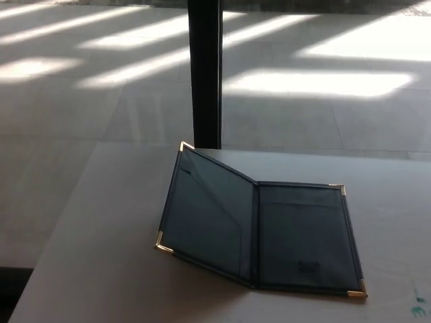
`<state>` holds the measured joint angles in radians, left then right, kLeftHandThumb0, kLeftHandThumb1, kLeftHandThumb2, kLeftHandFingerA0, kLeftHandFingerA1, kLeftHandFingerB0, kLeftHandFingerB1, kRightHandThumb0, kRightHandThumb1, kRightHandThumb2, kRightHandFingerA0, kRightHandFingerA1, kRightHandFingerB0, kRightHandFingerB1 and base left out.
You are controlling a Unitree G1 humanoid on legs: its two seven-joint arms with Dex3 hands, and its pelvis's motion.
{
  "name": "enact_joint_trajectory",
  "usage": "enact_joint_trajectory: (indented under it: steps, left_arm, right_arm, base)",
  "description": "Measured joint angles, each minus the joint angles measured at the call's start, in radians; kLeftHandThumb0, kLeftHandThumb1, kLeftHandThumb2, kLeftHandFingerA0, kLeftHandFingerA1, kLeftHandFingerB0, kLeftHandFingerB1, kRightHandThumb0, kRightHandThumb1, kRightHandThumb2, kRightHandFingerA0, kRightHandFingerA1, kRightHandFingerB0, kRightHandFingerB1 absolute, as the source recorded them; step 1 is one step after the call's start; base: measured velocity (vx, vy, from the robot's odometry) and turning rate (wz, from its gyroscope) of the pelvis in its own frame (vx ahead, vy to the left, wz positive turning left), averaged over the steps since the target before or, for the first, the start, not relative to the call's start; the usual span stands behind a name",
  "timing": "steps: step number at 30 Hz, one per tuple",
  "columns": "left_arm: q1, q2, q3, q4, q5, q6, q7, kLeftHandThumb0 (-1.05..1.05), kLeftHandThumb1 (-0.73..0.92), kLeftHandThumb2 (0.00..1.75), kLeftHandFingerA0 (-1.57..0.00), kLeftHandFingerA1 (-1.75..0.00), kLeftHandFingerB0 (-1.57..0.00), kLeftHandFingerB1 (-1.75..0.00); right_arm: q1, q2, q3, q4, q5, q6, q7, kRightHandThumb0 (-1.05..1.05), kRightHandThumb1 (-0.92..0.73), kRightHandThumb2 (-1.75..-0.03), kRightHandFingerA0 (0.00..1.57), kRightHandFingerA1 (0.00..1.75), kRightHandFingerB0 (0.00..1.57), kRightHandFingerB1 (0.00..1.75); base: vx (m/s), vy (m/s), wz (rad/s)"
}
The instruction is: The robot uses its left hand to push the cover of the diary kept in the middle of the desk to close it
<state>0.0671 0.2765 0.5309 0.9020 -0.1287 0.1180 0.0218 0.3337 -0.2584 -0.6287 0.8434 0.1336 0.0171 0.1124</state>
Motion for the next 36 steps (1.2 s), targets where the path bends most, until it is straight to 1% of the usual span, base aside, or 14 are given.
enact_joint_trajectory:
  steps: [1,2,3,6,7,8,9,10,19,23,25,33,34,36]
  left_arm:
    - [-0.003,0.001,0.026,0.001,-0.009,0.000,0.005,-0.85,0.92,0.79,-0.95,-1.00,-0.51,-0.83]
    - [-0.010,0.004,0.063,0.001,-0.021,0.000,0.015,-0.70,0.77,1.28,-1.00,-0.96,-0.74,-0.86]
    - [-0.019,0.008,0.095,0.003,-0.032,0.000,0.025,-0.92,0.74,1.09,-1.09,-1.00,-0.92,-1.02]
    - [-0.055,0.031,0.185,0.013,-0.064,0.000,0.059,-0.94,0.92,0.77,-1.19,-0.95,-0.66,-0.73]
    - [-0.067,0.042,0.211,0.014,-0.073,0.000,0.070,-0.89,0.73,1.14,-1.14,-1.07,-0.32,-0.63]
    - [-0.083,0.054,0.237,0.014,-0.084,0.000,0.081,-0.89,0.73,1.14,-1.14,-1.07,-0.32,-0.63]
    - [-0.103,0.066,0.266,0.014,-0.096,0.000,0.093,-0.86,0.73,1.15,-0.51,-0.84,-0.04,-0.46]
    - [-0.122,0.077,0.291,0.007,-0.109,0.000,0.102,-0.85,0.92,0.71,-0.32,-0.67,-0.13,-0.46]
    - [-0.282,0.015,0.320,-0.266,-0.194,0.022,0.135,-0.84,0.92,0.72,-0.47,-0.56,-0.36,-0.49]
    - [-0.314,-0.087,0.259,-0.403,-0.207,0.047,0.145,-0.81,0.92,0.78,-0.50,-0.55,-0.37,-0.46]
    - [-0.322,-0.136,0.221,-0.465,-0.210,0.060,0.149,-0.62,0.82,1.22,-0.45,-0.64,-0.14,-0.47]
    - [-0.321,-0.369,-0.014,-0.743,-0.211,0.127,0.161,-0.73,0.92,0.89,-0.33,-0.48,-0.26,-0.45]
    - [-0.315,-0.394,-0.047,-0.774,-0.211,0.136,0.162,-0.62,0.79,1.22,-0.40,-0.62,-0.12,-0.48]
    - [-0.290,-0.443,-0.122,-0.840,-0.211,0.158,0.163,-0.63,0.78,1.23,-0.40,-0.63,-0.10,-0.48]
  right_arm:
    - [0.000,-0.001,-0.024,0.000,0.012,0.000,0.004,-0.86,-0.91,-0.68,0.71,0.78,0.74,0.62]
    - [0.000,-0.003,-0.056,0.001,0.029,0.000,0.009,-0.76,-0.70,-1.20,0.74,0.81,0.72,0.70]
    - [0.000,-0.003,-0.083,-0.001,0.043,0.000,0.012,-0.87,-0.92,-0.68,0.74,0.78,0.72,0.62]
    - [0.000,-0.004,-0.153,-0.010,0.084,0.002,0.022,-0.89,-0.92,-0.68,0.78,0.77,0.70,0.59]
    - [0.001,-0.004,-0.173,-0.013,0.097,0.003,0.025,-0.88,-0.92,-0.71,0.74,0.78,0.63,0.59]
    - [0.001,-0.005,-0.192,-0.017,0.110,0.004,0.029,-0.88,-0.92,-0.71,0.74,0.78,0.63,0.59]
    - [0.003,-0.005,-0.209,-0.022,0.123,0.006,0.035,-0.87,-0.91,-0.68,0.69,0.77,0.66,0.60]
    - [0.004,-0.005,-0.224,-0.026,0.136,0.007,0.040,-0.87,-0.92,-0.68,0.72,0.78,0.68,0.61]
    - [0.004,-0.005,-0.276,-0.033,0.195,0.016,0.072,-0.89,-0.92,-0.72,0.73,0.76,0.68,0.59]
    - [0.004,-0.005,-0.279,-0.033,0.202,0.016,0.075,-0.88,-0.91,-0.67,0.74,0.76,0.73,0.61]
    - [0.004,-0.005,-0.281,-0.033,0.206,0.017,0.076,-0.88,-0.92,-0.69,0.72,0.77,0.66,0.60]
    - [0.003,-0.006,-0.287,-0.029,0.231,0.019,0.085,-0.86,-0.92,-0.68,0.72,0.76,0.70,0.60]
    - [0.002,-0.006,-0.287,-0.028,0.234,0.019,0.086,-0.88,-0.91,-0.68,0.75,0.78,0.73,0.62]
    - [0.001,-0.006,-0.288,-0.029,0.242,0.020,0.087,-0.88,-0.91,-0.68,0.79,0.79,0.75,0.63]
  base:
    - [0.00,0.000,0.00]
    - [0.00,0.000,0.00]
    - [0.00,0.000,0.00]
    - [0.00,0.000,0.00]
    - [0.00,0.000,0.00]
    - [0.00,0.000,0.00]
    - [0.00,0.000,0.00]
    - [0.00,0.000,0.00]
    - [0.00,0.000,0.00]
    - [0.00,0.000,0.00]
    - [0.00,0.000,0.00]
    - [0.00,0.000,0.00]
    - [0.00,0.000,0.00]
    - [0.00,0.000,0.00]
